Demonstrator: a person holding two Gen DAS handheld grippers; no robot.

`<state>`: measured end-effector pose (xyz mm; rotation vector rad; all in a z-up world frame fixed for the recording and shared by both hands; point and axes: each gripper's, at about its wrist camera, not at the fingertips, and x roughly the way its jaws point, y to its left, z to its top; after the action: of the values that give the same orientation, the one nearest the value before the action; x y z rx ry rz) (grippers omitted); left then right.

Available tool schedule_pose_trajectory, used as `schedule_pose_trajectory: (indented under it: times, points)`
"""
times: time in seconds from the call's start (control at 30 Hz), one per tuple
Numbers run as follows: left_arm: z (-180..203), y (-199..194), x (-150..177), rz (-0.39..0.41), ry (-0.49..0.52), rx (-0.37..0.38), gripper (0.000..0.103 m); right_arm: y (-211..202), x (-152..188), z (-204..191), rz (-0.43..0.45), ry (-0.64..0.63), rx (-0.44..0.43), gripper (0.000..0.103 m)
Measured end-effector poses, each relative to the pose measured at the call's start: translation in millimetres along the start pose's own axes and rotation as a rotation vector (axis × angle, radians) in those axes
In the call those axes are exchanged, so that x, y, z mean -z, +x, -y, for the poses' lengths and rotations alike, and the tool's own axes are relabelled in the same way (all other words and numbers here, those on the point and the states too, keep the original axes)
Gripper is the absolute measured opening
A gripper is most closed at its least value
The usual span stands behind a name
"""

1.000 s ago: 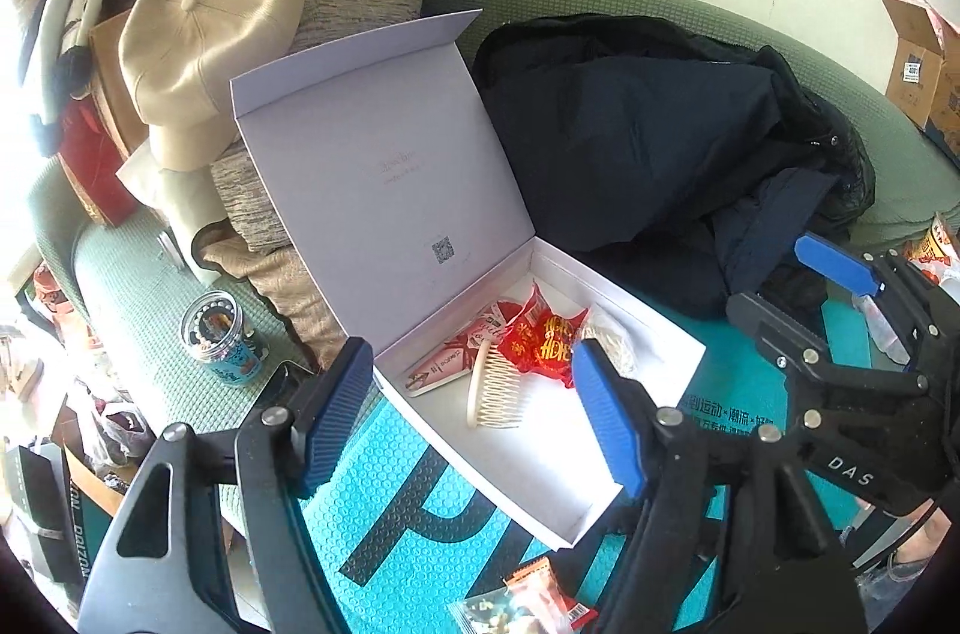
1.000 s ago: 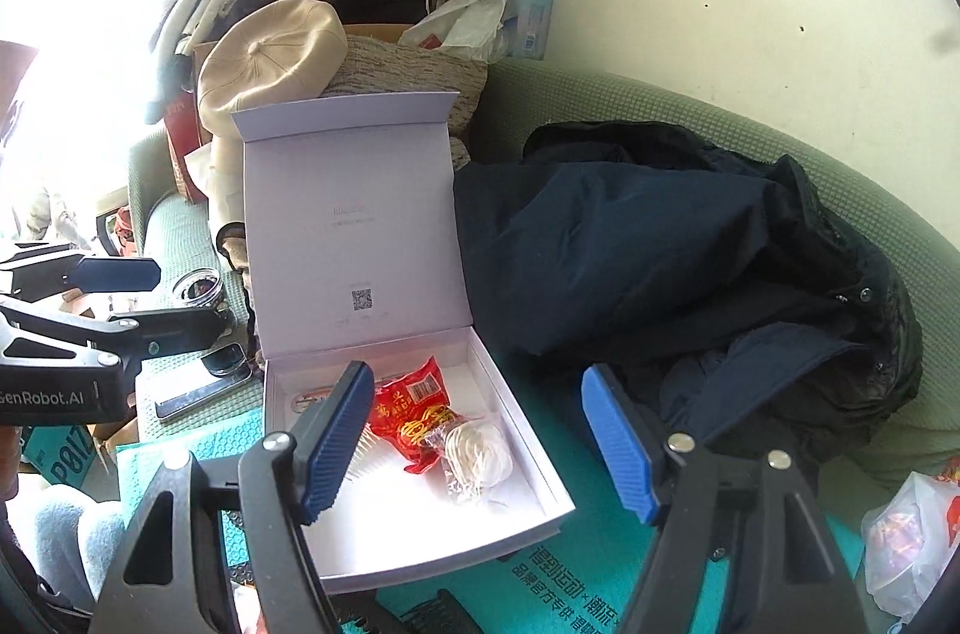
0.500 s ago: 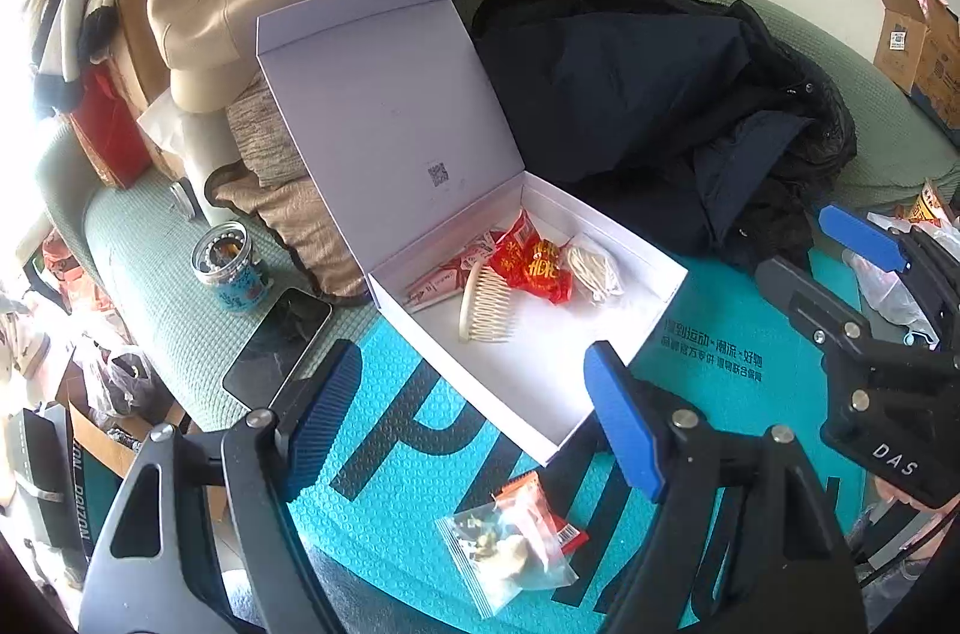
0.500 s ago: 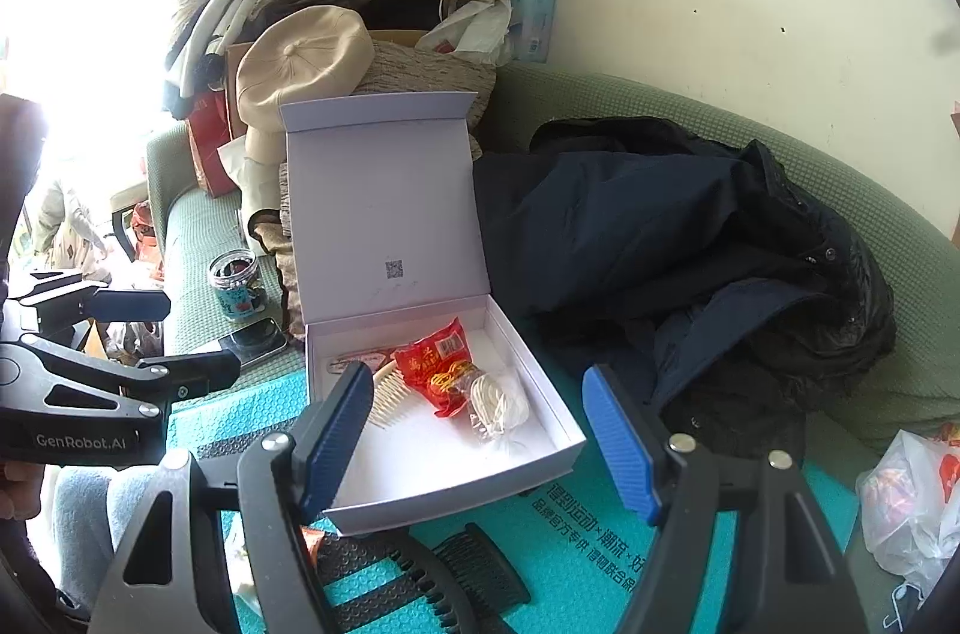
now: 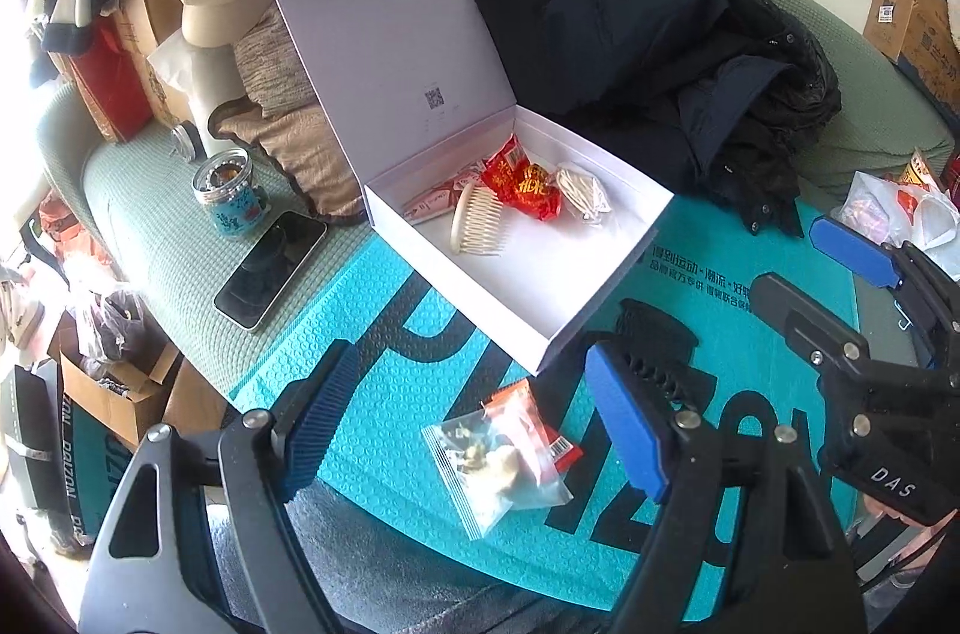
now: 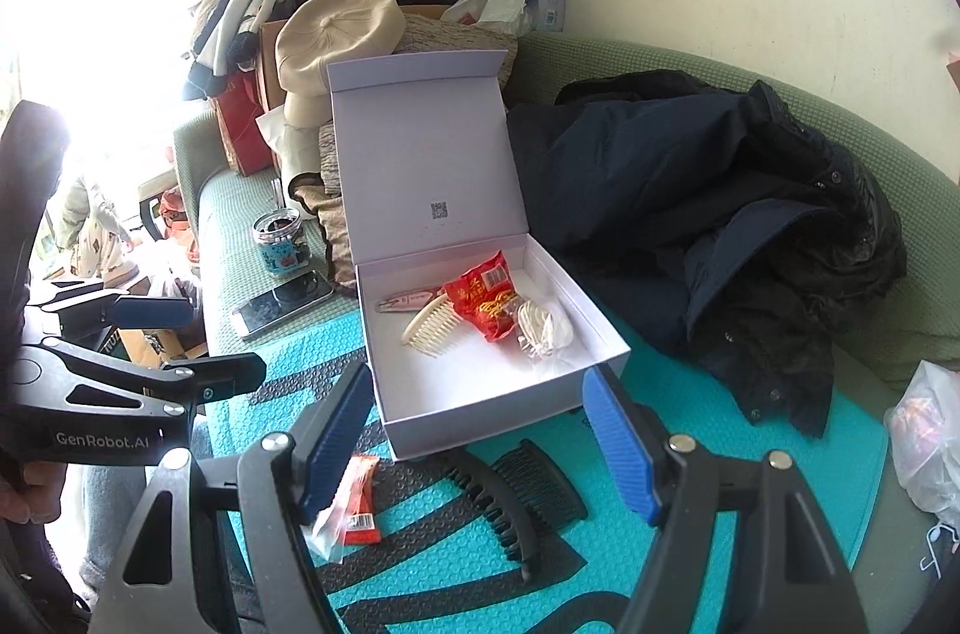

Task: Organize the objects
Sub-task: 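Withdraw both tools from the box toward the remaining items on the mailer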

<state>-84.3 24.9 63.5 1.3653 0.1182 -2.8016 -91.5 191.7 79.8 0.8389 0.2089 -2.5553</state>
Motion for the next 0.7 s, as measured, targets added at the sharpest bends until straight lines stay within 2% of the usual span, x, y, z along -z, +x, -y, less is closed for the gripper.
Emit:
schedule_pose_trajectory:
  times: [0.7]
  points:
    - [-1,39,75,-0.111,-0.048,0.054,0.078,10,76,-14,-0.103,0.037,-0.109,0.073]
